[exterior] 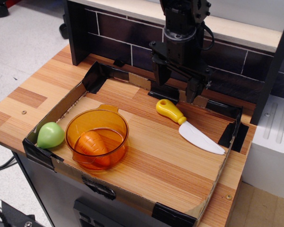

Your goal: Take carrot out of pot

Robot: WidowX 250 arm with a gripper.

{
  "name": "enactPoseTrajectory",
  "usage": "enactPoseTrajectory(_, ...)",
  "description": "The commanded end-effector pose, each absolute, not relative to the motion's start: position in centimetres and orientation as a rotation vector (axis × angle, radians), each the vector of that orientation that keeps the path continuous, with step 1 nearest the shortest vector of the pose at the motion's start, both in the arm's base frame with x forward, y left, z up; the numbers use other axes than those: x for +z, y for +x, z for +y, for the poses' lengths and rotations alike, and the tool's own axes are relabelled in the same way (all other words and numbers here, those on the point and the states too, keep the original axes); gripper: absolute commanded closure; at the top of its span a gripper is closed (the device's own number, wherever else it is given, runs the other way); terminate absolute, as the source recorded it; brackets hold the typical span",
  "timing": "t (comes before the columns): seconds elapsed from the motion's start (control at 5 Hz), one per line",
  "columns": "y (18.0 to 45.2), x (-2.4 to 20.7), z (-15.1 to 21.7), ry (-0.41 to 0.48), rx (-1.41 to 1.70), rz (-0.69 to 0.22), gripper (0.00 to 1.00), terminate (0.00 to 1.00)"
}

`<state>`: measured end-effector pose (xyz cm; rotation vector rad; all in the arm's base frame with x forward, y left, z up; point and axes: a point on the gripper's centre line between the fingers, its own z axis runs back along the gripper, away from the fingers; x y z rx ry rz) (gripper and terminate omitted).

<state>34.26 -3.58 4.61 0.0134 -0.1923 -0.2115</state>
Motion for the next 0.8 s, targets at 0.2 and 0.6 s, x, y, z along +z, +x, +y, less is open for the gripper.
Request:
enactPoseTrajectory(0.2,33.6,6.4,-3.6,-0.001,-0.352,-0.228,0.00,0.00)
enactPoseTrajectory(0.6,30.6,9.8,-3.1,-0.052,-0.760,-0.143,0.00,0.00)
